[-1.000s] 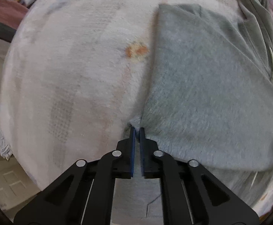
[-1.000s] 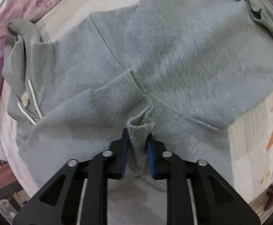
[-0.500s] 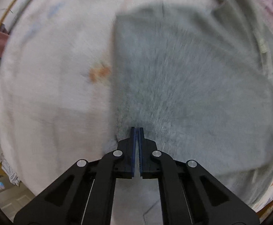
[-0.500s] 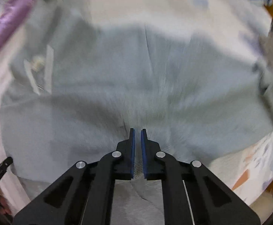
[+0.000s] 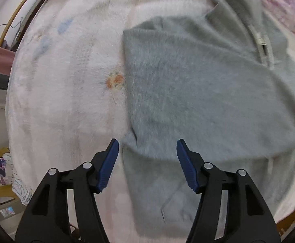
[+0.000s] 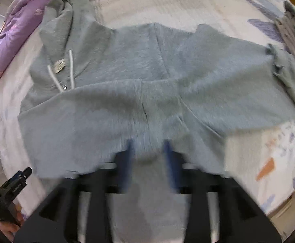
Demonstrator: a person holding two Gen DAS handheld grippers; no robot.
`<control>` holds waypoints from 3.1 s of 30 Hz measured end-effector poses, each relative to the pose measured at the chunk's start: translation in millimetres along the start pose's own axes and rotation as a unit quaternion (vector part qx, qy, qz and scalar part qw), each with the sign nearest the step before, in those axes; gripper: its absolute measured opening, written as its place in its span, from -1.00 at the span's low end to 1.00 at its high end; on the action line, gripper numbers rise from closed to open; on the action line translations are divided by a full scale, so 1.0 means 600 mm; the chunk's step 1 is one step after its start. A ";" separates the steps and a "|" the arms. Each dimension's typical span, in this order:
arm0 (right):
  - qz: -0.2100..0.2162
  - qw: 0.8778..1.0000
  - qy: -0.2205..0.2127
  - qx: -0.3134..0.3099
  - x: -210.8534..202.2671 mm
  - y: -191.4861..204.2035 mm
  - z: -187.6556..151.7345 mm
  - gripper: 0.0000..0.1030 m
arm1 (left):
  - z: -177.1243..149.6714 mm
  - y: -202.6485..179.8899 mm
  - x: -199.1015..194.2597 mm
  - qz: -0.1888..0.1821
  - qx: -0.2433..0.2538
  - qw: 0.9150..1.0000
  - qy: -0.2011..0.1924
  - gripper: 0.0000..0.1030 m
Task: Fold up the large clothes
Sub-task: 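Lower the cuff onto the hoodie and open the left tool, then move the right tool to the other sleeve cuff near the checkered garment, then grasp the cuff with the right tool and fold it across the hoodie body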
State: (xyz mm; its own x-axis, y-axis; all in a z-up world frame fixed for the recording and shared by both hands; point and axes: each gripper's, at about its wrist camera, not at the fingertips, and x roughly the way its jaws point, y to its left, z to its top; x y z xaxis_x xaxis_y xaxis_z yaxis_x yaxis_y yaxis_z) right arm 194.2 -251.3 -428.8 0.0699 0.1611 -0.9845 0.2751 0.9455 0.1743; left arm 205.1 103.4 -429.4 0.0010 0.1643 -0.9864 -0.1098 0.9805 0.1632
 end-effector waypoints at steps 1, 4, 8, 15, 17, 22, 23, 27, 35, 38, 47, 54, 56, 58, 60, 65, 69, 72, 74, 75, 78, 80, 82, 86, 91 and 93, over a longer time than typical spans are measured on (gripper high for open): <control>-0.003 1.000 -0.013 0.000 -0.027 -0.005 -0.007 0.34 | 0.002 -0.004 -0.016 -0.001 0.000 1.000 0.000 0.26; -0.012 0.999 -0.029 -0.018 -0.088 0.002 -0.041 0.72 | -0.027 0.001 -0.084 -0.001 0.007 1.000 -0.021 0.38; -0.006 0.999 -0.035 -0.022 -0.160 0.003 -0.064 0.78 | -0.069 -0.014 -0.177 -0.001 0.011 0.999 -0.038 0.49; 0.012 0.998 -0.057 -0.025 -0.284 -0.013 -0.131 0.83 | -0.153 -0.016 -0.321 -0.022 -0.008 0.998 -0.064 0.57; 0.008 0.998 -0.062 -0.029 -0.309 -0.021 -0.151 0.83 | -0.171 -0.018 -0.341 -0.030 -0.006 0.997 -0.064 0.59; -0.004 0.998 -0.067 -0.018 -0.334 -0.042 -0.181 0.84 | -0.181 -0.047 -0.420 -0.011 0.033 0.993 -0.110 0.59; -0.009 0.998 -0.067 -0.013 -0.339 -0.047 -0.189 0.84 | -0.179 -0.052 -0.434 -0.013 0.040 0.992 -0.116 0.59; -0.018 0.997 -0.069 0.000 -0.357 -0.061 -0.214 0.84 | -0.169 -0.073 -0.513 -0.018 0.073 0.982 -0.173 0.59; -0.019 0.993 -0.102 0.057 -0.421 -0.106 -0.264 0.84 | -0.187 -0.143 -0.575 -0.080 0.143 0.967 -0.197 0.59; -0.023 0.991 -0.111 0.077 -0.441 -0.133 -0.280 0.84 | -0.199 -0.192 -0.570 -0.091 0.173 0.961 -0.194 0.59; -0.011 0.982 -0.127 0.136 -0.445 -0.268 -0.264 0.84 | -0.227 -0.348 -0.509 -0.098 0.228 0.957 -0.148 0.59; 0.014 0.991 -0.120 0.064 -0.373 -0.363 -0.160 0.83 | -0.199 -0.460 -0.420 -0.079 0.207 0.969 -0.105 0.59; 0.014 0.993 -0.115 0.024 -0.345 -0.376 -0.125 0.64 | -0.187 -0.482 -0.393 -0.075 0.196 0.973 -0.096 0.59; 0.009 0.994 -0.104 -0.031 -0.307 -0.383 -0.084 0.46 | -0.171 -0.501 -0.360 -0.077 0.177 0.978 -0.078 0.59; -0.001 0.993 -0.086 -0.078 -0.257 -0.388 -0.043 0.27 | -0.153 -0.516 -0.325 -0.083 0.155 0.982 -0.062 0.59; -0.021 0.987 -0.070 -0.143 -0.142 -0.396 0.031 0.04 | -0.114 -0.542 -0.252 -0.098 0.124 0.985 -0.066 0.59; -0.027 0.984 -0.052 -0.169 -0.053 -0.395 0.081 0.02 | -0.081 -0.562 -0.197 -0.087 0.121 0.987 -0.058 0.59; -0.035 0.982 -0.046 -0.180 -0.007 -0.393 0.109 0.02 | -0.059 -0.577 -0.155 -0.075 0.126 0.988 -0.057 0.59; -0.039 0.979 -0.044 -0.194 0.029 -0.385 0.124 0.02 | -0.046 -0.584 -0.129 -0.082 0.124 0.987 -0.054 0.58; -0.045 0.978 -0.042 -0.200 0.043 -0.384 0.128 0.02 | -0.042 -0.585 -0.121 -0.085 0.124 0.987 -0.052 0.57; -0.072 0.975 -0.044 -0.207 0.080 -0.384 0.140 -0.01 | -0.024 -0.596 -0.087 -0.084 0.123 0.988 -0.041 0.31; -0.061 0.979 -0.073 -0.182 0.075 -0.399 0.141 -0.42 | -0.010 -0.602 -0.068 -0.100 0.121 0.987 -0.036 0.04; -0.056 0.984 -0.081 -0.152 0.064 -0.423 0.142 -0.69 | -0.002 -0.604 -0.054 -0.111 0.116 0.986 -0.036 -0.16; -0.024 0.991 -0.095 -0.091 0.017 -0.465 0.153 -0.78 | 0.013 -0.616 -0.020 -0.120 0.113 0.986 -0.024 -0.73; 0.016 0.986 -0.164 -0.013 -0.099 -0.518 0.172 -0.78 | 0.016 -0.627 0.035 -0.140 0.094 0.986 0.008 -0.91; 0.033 0.979 -0.201 0.022 -0.159 -0.541 0.180 -0.78 | 0.012 -0.630 0.047 -0.138 0.093 0.986 0.004 -0.91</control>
State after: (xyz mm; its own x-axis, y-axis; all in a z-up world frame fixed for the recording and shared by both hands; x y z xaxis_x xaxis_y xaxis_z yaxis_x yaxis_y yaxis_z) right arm 201.9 -604.1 -389.3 0.4580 0.0888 -0.8845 0.2969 0.9226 0.2464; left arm 254.0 -262.0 -518.9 -0.0033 -0.1111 -0.9938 0.0778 0.9908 -0.1110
